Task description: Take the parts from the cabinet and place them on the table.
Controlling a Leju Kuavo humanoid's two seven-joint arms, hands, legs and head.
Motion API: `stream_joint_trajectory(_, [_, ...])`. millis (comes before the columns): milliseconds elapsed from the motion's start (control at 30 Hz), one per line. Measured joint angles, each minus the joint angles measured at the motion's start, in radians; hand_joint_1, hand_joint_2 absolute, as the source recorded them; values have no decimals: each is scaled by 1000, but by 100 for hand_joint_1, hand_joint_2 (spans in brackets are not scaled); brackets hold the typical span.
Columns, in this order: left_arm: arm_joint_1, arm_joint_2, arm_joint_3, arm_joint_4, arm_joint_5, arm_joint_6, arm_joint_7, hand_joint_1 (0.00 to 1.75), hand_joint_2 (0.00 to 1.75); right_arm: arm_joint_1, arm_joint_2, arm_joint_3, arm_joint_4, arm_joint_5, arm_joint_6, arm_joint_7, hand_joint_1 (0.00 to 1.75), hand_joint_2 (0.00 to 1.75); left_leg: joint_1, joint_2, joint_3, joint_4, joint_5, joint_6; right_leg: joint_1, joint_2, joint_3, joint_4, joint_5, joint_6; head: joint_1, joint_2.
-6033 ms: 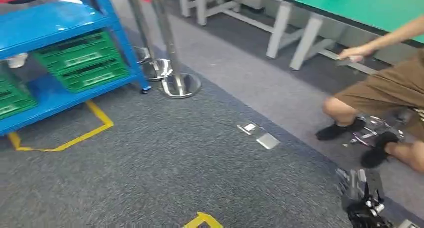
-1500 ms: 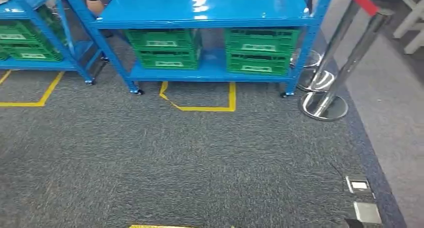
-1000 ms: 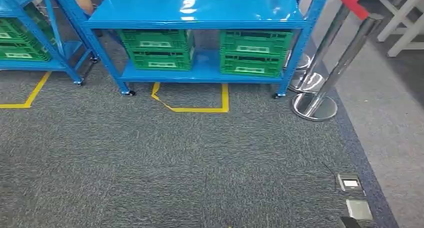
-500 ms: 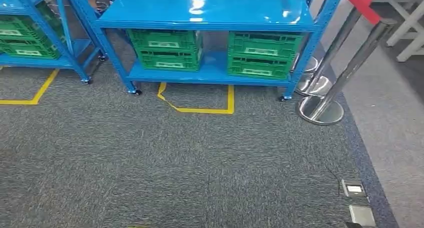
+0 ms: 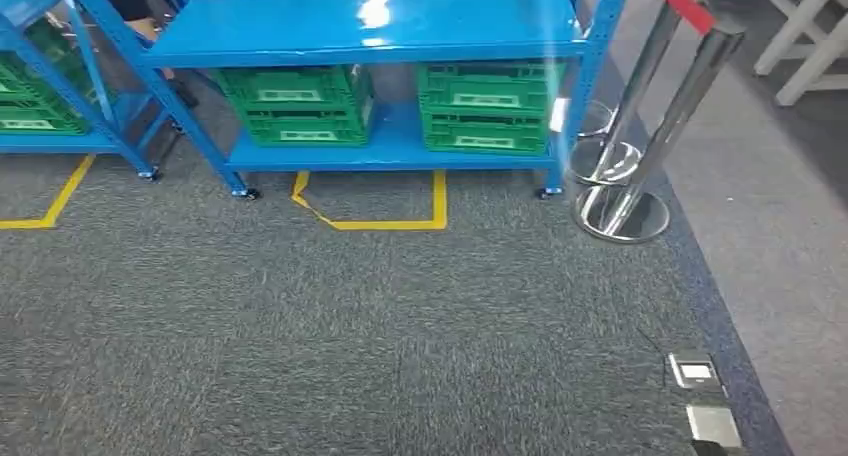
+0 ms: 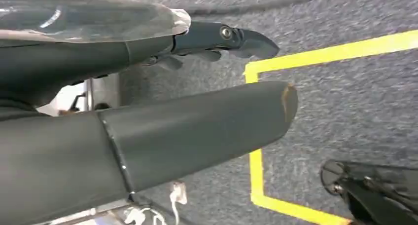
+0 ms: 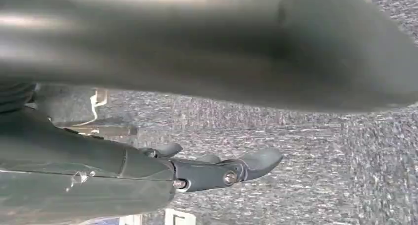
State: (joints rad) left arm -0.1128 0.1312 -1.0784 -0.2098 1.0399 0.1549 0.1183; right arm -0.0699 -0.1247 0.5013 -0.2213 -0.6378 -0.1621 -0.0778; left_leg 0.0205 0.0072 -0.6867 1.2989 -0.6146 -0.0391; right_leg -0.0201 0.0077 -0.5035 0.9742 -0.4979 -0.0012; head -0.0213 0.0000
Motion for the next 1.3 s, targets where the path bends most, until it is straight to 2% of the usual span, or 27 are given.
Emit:
stream_joint_trajectory(33, [2, 0, 0, 0, 0, 0, 0, 0, 0, 0, 0, 0, 0, 0, 0, 0, 0, 0, -2, 0, -6, -13, 27, 5, 3, 3, 5, 0, -3, -2, -3, 0])
stream_joint_trajectory(67, [3, -1, 0, 0, 0, 0, 0, 0, 0, 0, 0, 1, 0, 0, 0, 0, 0, 0, -5, -1, 12, -73, 77, 14, 6, 5, 11, 0, -7, -4, -8, 0])
stream_joint_trajectory(133, [2, 0, 0, 0, 0, 0, 0, 0, 0, -1, 0, 1, 0, 0, 0, 0, 0, 0, -16, -3, 84, -253, 181, 37, 10, 8, 26, -1, -16, -3, -18, 0])
stream_joint_trajectory(167, [1, 6, 0, 0, 0, 0, 0, 0, 0, -1, 2, 1, 0, 0, 0, 0, 0, 0, -25, -5, 109, -309, 184, 52, 11, 8, 18, -2, -21, 0, -20, 0])
stream_joint_trajectory(233, [-2, 3, 0, 0, -1, 0, -3, 0, 0, -2, 2, 1, 0, 0, 0, 0, 0, 0, -27, -2, 120, -326, 171, 45, 13, 10, 24, -6, -32, 9, -19, 0])
stream_joint_trajectory(300, [-3, 4, 0, 0, -1, 0, -3, 0, 0, -2, 2, 1, 0, 0, 2, -1, 0, 0, -31, -3, 126, -332, 168, 53, 9, 9, 33, -16, -35, 20, -20, 0])
stream_joint_trajectory(333, [-2, 3, 0, 0, -1, 0, -4, 0, 0, -4, 2, 2, 0, 0, 2, -2, 0, 0, -17, -2, 140, -351, 175, 57, 10, 7, 41, -10, -40, 25, -24, 0])
stream_joint_trajectory(367, [-1, 2, 0, 0, -1, 0, -4, 0, 0, -3, 2, 2, 0, 0, 2, -2, 0, 0, -18, -1, 150, -358, 174, 58, 10, 4, 33, 17, -52, 30, -17, 0])
stream_joint_trajectory(433, [0, 2, 0, 0, -2, 0, -4, 0, 0, -4, 1, 3, 0, 0, 1, -2, 0, 0, -18, 2, 162, -359, 166, 66, 9, 2, -49, 172, -128, 36, 2, 0])
stream_joint_trajectory(500, [0, 2, 0, 0, -4, 0, -6, 0, 0, -1, 1, 3, 0, -1, 2, 0, 0, 0, -18, 2, 174, -359, 154, 68, 9, 2, -130, 305, -162, 42, 13, 0])
stream_joint_trajectory(533, [1, 2, 0, 0, -5, -1, -7, 0, 0, 0, 1, 4, 0, -2, 2, 0, 0, 0, -18, 1, 183, -359, 148, 67, 8, 1, -141, 306, -143, 43, 21, 0])
stream_joint_trajectory(567, [2, 1, 0, 0, -5, -2, -8, 0, 0, 0, 1, 5, 0, -4, 2, 0, 0, 0, -18, 1, 195, -359, 140, 66, 6, 0, -127, 255, -93, 44, 27, 0])
stream_joint_trajectory(633, [3, -1, 0, 0, -7, -3, -9, 0, 0, 0, -2, 5, 0, -8, 2, 0, 0, 0, -18, 0, 221, -358, 123, 60, 4, -3, -59, 73, 26, 41, 40, 0])
stream_joint_trajectory(700, [2, -2, 0, 0, -8, -3, -10, 0, 0, 0, -2, 5, 3, -11, 2, 0, 0, 0, -25, 0, 226, -353, 109, 47, 13, -5, -28, 8, 25, 31, 48, 0])
stream_joint_trajectory(800, [-4, -3, 0, 0, -11, -3, -11, 0, 0, 0, -2, 6, 3, -12, 3, 0, 0, 0, -22, 1, 229, -361, 109, 37, 14, -2, -25, 10, 20, 12, 38, 0])
stream_joint_trajectory(833, [-5, -2, 0, 0, -11, -3, -11, 0, 0, -2, -2, 6, 3, -12, 3, 0, 0, 0, -25, 0, 231, -360, 102, 30, 7, -2, -16, -1, 22, 5, 37, 0])
stream_joint_trajectory(867, [-4, -3, 0, 0, -13, -5, -12, 0, 0, 0, -2, 6, 3, -13, 3, 0, 0, 0, -22, -2, 228, -336, 90, 24, 4, -1, -10, -6, 23, 1, 37, 0])
stream_joint_trajectory(900, [-5, -3, 0, 0, -14, -6, -13, 0, 0, -1, -2, 6, 3, -15, 3, 0, 0, 0, -21, -3, 192, -272, 59, 20, 3, -3, -9, -8, 21, -4, 27, 0])
stream_joint_trajectory(967, [-5, -2, 0, 0, -14, -6, -13, 0, 0, -2, -2, 6, 3, -15, 3, 0, 0, 0, -16, -2, 84, -92, -5, 14, 2, -3, -9, -8, 16, -10, 14, 0])
stream_joint_trajectory(1000, [-3, -1, 0, 0, -14, -6, -13, 0, 0, -1, -2, 6, 3, -14, 3, 0, 0, 0, -14, -3, 38, -29, -16, 11, 2, -3, -7, -8, 13, -11, 10, 0])
stream_joint_trajectory(1033, [0, -2, 0, 0, -13, -6, -13, 0, 0, -1, -2, 6, 3, -14, 4, 0, 0, 0, -12, -3, 14, -11, -3, 10, 1, -1, -4, -8, 10, -11, 7, 0])
stream_joint_trajectory(1067, [2, -2, 0, 0, -13, -6, -11, 0, 0, 0, -2, 7, 3, -12, 4, 0, 0, 0, -11, -3, 15, -41, 35, 10, 0, 1, 2, -8, 6, -10, 3, 0])
stream_joint_trajectory(1133, [2, 0, 0, 0, -13, -6, -10, 0, 0, -1, -2, 7, 3, -11, 4, 0, 0, 0, -9, -2, 78, -213, 150, 12, -3, 3, 20, -8, -5, -4, -6, 0])
stream_joint_trajectory(1167, [1, 0, 0, 0, -12, -6, -10, 0, 0, -1, -2, 7, 3, -11, 4, 0, 0, 0, -9, -2, 112, -295, 189, 16, -3, 4, 24, -8, -11, 2, -12, 0])
stream_joint_trajectory(1200, [-1, 0, 0, 0, -10, -6, -10, 0, 0, -3, -2, 7, 3, -11, 4, 0, 0, 0, -15, -3, 127, -328, 164, 20, 4, 5, 19, -8, -23, 11, -20, 0])
stream_joint_trajectory(1267, [-3, 1, 0, 0, -8, -6, -8, 0, 0, -4, -2, 8, 3, -7, 5, -1, 0, 0, -18, -4, 133, -335, 150, 35, 1, 5, 31, -24, -29, 24, -16, 0])
stream_joint_trajectory(1300, [-3, 0, 0, 0, -4, -6, -7, 0, 0, -4, -2, 9, 3, -4, 6, -2, 0, 0, -14, -7, 135, -341, 150, 45, 2, 4, 51, 0, -11, 34, -13, 0])
